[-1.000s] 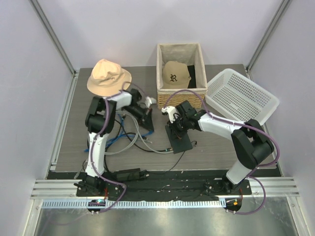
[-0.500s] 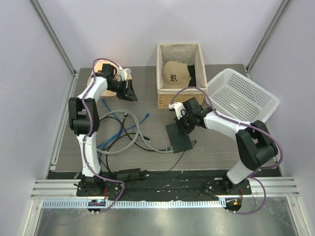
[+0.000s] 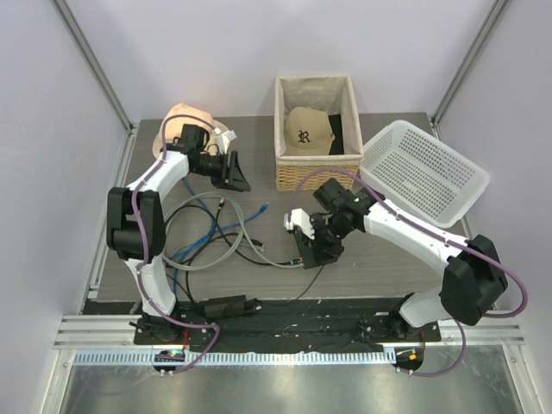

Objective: Pull the plug from the switch port

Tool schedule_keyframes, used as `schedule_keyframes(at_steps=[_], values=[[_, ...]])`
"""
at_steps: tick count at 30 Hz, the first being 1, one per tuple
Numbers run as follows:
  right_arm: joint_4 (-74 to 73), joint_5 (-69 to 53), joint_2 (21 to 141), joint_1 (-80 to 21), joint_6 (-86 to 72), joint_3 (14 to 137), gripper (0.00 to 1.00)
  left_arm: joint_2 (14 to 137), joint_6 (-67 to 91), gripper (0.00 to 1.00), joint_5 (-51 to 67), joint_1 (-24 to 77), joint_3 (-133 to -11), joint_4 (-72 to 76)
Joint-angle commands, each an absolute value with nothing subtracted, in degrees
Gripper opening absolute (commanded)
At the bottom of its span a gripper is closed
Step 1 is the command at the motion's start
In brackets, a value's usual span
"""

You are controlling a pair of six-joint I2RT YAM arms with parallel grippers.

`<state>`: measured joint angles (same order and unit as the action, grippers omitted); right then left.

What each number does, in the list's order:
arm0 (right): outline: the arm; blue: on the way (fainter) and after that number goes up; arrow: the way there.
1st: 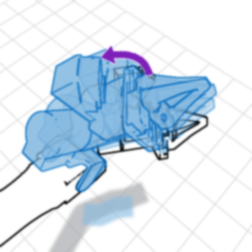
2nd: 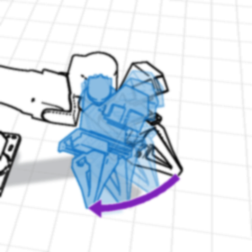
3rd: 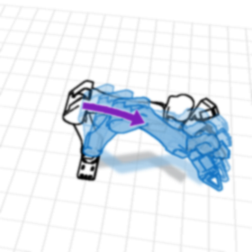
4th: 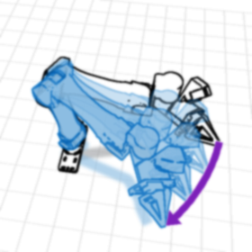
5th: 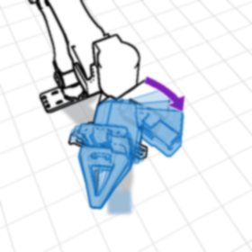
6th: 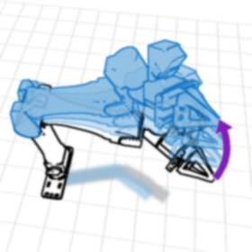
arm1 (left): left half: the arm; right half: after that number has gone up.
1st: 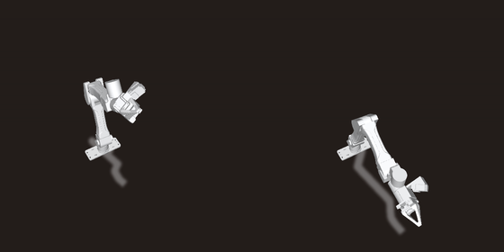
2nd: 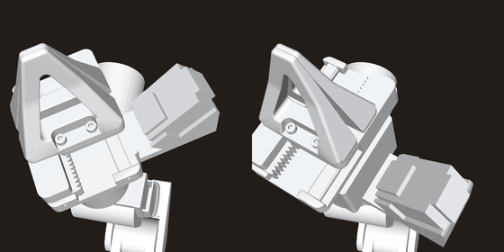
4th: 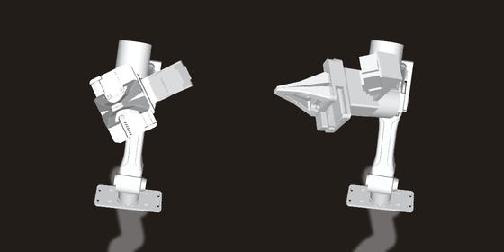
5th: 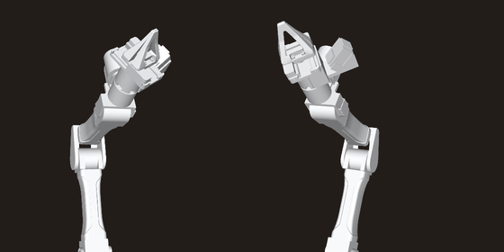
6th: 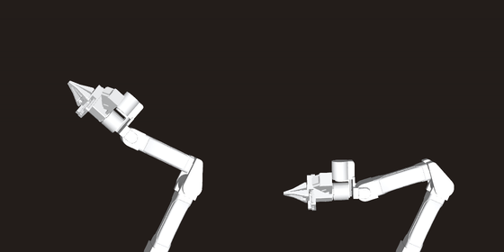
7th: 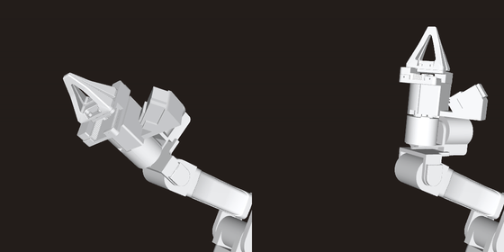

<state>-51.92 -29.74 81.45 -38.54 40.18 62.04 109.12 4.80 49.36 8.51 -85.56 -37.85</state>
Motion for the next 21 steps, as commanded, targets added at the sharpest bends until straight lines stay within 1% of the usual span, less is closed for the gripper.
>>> schedule_keyframes(at_steps=[1,2,3,4,5,6,7,11,16,21], values=[[-57.2,-32.2,81.7,-42.2,43.2,58.8,0.01,108.5,10.4,0.46,50.0,8.4,-82.5,-30.0],[-55.6,-30.2,81.4,-44.7,40.1,57.5,0.01,108.0,10.9,0.46,49.7,8.4,-81.8,-29.0],[-51.1,-25.5,80.7,-45.4,37.8,56.0,0.01,107.6,11.7,0.46,49.2,8.4,-80.6,-27.6],[-48.4,-23.5,80.5,-45.7,35.8,53.3,0.01,107.3,11.8,0.46,48.6,8.4,-80.2,-27.2],[-45.2,-21.1,80.3,-45.7,29.8,52.1,0.01,107.1,11.9,0.46,48.6,8.4,-79.9,-27.1],[-39.0,-18.3,80.5,-45.7,27.2,51.2,0.01,107.1,11.9,0.46,48.6,8.4,-79.6,-27.1],[-36.4,-15.0,80.6,-45.6,25.7,49.9,0.01,107.1,11.7,0.46,48.6,8.4,-79.7,-27.3],[-27.5,-10.1,82.7,-45.6,22.8,49.9,0.01,106.0,11.0,0.46,48.2,8.3,-79.2,-28.9],[-25.8,-8.5,88.2,-42.3,22.2,54.8,0.01,106.0,10.0,0.46,48.5,8.3,-78.0,-29.4],[-25.0,-6.2,89.9,-40.3,24.6,56.8,0.01,109.0,13.1,0.46,50.3,8.3,-78.4,-27.3]])
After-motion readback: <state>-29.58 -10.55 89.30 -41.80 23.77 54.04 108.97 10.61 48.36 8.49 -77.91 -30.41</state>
